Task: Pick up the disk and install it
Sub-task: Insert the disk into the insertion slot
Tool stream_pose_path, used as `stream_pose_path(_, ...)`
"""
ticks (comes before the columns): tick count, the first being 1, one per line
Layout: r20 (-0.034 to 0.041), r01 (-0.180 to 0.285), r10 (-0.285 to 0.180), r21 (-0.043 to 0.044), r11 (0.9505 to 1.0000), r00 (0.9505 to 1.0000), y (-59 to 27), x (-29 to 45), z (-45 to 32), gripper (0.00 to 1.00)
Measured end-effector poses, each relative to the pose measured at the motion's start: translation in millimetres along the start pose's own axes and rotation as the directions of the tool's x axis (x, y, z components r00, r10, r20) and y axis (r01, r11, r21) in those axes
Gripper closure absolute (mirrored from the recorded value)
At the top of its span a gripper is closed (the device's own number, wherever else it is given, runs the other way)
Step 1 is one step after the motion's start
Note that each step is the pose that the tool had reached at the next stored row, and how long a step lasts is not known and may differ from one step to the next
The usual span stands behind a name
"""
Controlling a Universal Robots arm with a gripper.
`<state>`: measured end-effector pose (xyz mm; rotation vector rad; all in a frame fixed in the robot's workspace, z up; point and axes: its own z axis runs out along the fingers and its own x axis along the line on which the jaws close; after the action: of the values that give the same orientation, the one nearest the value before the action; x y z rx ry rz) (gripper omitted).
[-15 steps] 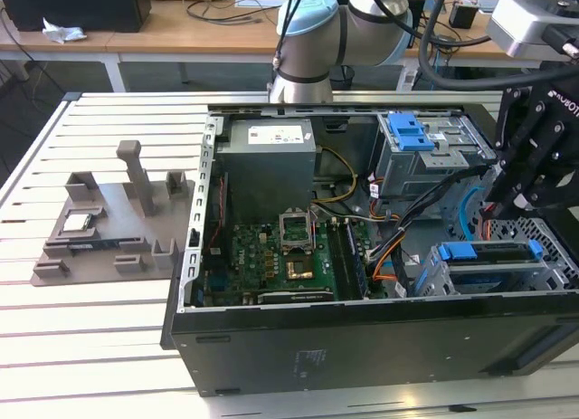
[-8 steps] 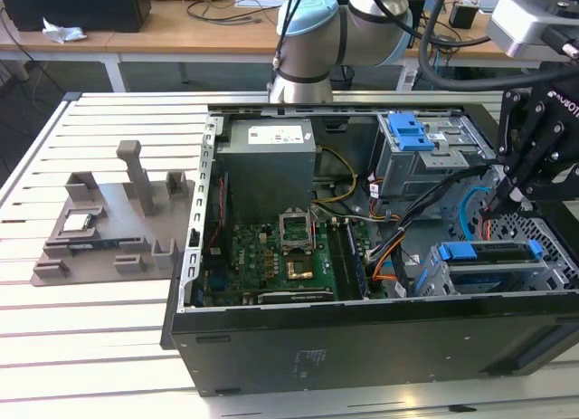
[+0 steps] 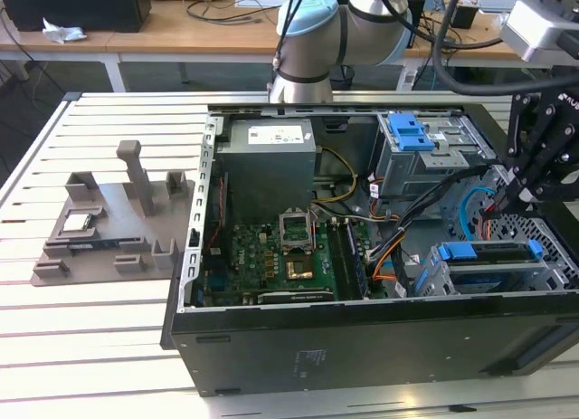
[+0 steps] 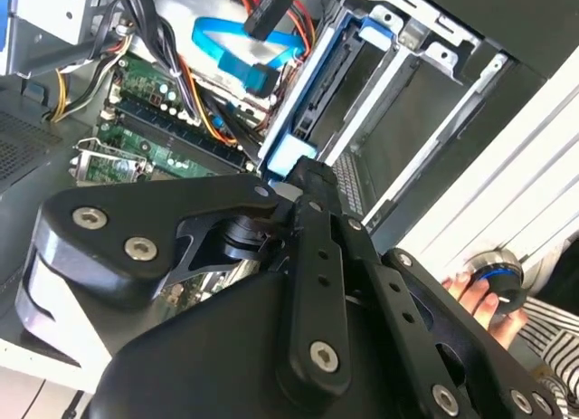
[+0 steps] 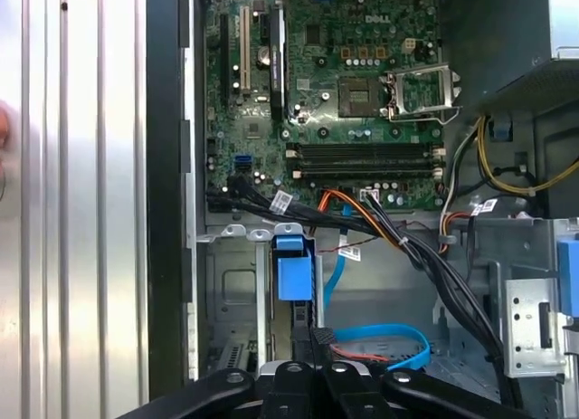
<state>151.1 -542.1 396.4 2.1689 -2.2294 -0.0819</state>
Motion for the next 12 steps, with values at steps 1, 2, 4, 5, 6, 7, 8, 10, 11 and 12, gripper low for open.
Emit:
stream_pose_path(1,-0.0002,0.000,0.000,-0.0002,1.0000,1.0000,-0.9,0.0,1.5,0.89)
stream_pose_path(2,-0.0002,0.000,0.000,-0.0006,1.0000,1.0000,-2.3,0.0,4.2,0.89)
stream_pose_path(4,-0.0006,0.000,0.000,-0.0011,1.0000,1.0000,-5.5,0.0,8.0,0.89)
stream_pose_path(5,-0.0008,0.000,0.000,-0.0013,1.0000,1.0000,-6.8,0.0,9.5,0.89)
stream_pose_path(6,-0.0009,0.000,0.000,-0.0014,1.0000,1.0000,-8.3,0.0,11.8,0.89)
stream_pose_path(7,-0.0010,0.000,0.000,-0.0014,1.0000,1.0000,-9.2,0.0,13.5,0.89)
stream_pose_path(8,-0.0013,0.000,0.000,-0.0015,1.0000,1.0000,-9.9,0.0,14.8,0.89)
stream_pose_path(10,-0.0015,0.000,0.000,-0.0014,1.0000,1.0000,-12.7,0.0,17.8,0.89)
stream_pose_path(11,-0.0014,0.000,0.000,-0.0014,1.0000,1.0000,-14.2,-0.1,18.2,0.89)
stream_pose_path(12,-0.0014,0.000,0.000,-0.0015,1.0000,1.0000,-16.6,-0.1,18.3,0.89)
